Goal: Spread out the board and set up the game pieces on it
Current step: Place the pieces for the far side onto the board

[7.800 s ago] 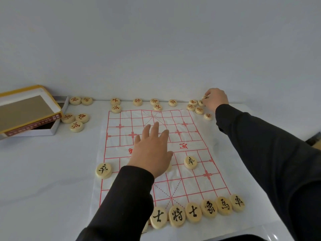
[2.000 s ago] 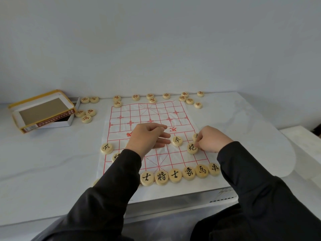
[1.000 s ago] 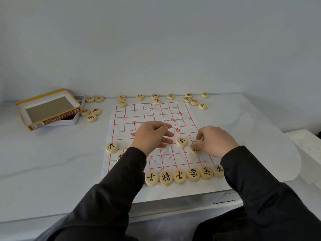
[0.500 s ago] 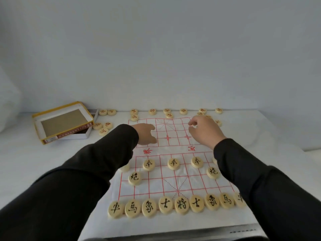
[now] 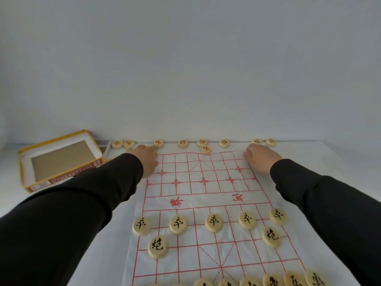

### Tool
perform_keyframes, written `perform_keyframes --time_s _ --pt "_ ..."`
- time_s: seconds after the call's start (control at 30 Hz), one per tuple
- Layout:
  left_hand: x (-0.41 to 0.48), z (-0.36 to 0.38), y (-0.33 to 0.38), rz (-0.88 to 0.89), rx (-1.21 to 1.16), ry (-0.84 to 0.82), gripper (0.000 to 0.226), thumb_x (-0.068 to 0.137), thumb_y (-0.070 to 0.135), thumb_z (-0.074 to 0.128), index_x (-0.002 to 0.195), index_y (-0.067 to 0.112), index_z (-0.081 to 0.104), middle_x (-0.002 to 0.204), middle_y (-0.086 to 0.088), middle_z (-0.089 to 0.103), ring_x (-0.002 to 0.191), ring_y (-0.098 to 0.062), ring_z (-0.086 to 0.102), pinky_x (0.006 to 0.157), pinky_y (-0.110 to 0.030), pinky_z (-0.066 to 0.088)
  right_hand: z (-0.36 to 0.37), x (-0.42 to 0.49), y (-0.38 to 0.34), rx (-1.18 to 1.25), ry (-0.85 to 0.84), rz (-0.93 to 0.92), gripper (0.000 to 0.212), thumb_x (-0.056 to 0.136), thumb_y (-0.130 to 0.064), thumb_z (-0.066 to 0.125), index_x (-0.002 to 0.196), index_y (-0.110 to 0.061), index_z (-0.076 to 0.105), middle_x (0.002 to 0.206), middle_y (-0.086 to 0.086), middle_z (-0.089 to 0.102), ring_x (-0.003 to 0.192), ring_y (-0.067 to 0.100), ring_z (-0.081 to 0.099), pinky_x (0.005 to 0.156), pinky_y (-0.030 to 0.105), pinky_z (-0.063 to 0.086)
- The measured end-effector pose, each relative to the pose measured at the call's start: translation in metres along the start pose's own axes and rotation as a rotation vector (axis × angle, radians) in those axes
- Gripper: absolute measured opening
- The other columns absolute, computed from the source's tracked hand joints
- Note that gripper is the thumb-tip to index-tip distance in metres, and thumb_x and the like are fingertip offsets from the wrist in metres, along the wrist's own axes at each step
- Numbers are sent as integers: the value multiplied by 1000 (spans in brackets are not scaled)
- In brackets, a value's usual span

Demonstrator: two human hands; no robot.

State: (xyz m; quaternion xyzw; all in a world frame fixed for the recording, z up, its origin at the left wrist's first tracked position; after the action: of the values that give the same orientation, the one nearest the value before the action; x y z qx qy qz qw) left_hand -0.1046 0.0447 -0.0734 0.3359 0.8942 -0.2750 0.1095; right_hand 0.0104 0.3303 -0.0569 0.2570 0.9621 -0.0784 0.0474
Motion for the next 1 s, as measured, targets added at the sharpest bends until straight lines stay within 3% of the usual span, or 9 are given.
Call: perform_keyframes --time_s 0.13,0.23,0.37,0.47,0.63,0.83,1.0 --pt "4 9 -26 -138 -23 10 36 94 23 42 129 15 47 143 -6 36 134 -28 33 108 -45 33 -5 2 18 -137 40 55 43 101 -32 25 126 -5 49 129 11 53 114 26 53 101 39 41" --pt "6 -9 -27 -199 -192 152 45 91 19 44 135 15 38 144 -4 35 129 -26 37 106 -43 36 -18 0 -14 -198 163 -72 42 101 -28 26 130 -7 47 136 11 45 123 25 45 105 40 37" --pt "19 -48 19 27 -249 328 68 90 8 42 149 20 10 157 1 3 143 -25 11 115 -44 18 -13 -5 -104 -49 155 -428 42 102 -21 27 139 -9 42 152 11 30 139 25 29 114 35 22" --pt "31 -60 38 105 -194 311 74 88 4 41 150 23 6 158 4 -2 144 -23 6 117 -42 15 -11 -4 -147 -27 190 -569 36 101 -21 33 132 -11 49 138 7 48 129 23 39 107 34 32" --pt "38 -68 40 106 -33 325 64 90 10 42 148 23 17 155 7 16 139 -23 19 112 -37 26 -4 22 -162 -115 224 -582 34 99 -23 38 128 -13 55 124 6 53 116 22 44 97 37 41" --pt "31 -59 20 59 47 379 53 88 12 49 139 18 34 138 1 42 120 -21 40 99 -32 38 -3 34 -131 -227 273 -550 29 97 -9 38 114 -10 61 104 7 53 99 23 48 78 36 47" --pt "24 -49 2 -25 151 379 42 91 21 50 131 15 44 123 0 53 110 -18 44 90 -27 39 -11 35 -91 -415 272 -511 31 92 0 44 118 -10 57 106 6 53 100 23 49 79 35 49"
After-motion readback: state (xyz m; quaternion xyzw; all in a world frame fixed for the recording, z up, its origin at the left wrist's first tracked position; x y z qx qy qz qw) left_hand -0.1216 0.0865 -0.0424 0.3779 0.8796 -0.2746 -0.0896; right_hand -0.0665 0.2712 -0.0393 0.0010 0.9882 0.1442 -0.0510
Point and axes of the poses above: each hand's wrist, its own x-axis towards the middle knuckle, its own z-axis out of the palm, y = z × x, the point moved 10 cm from there along x, towards the middle knuckle
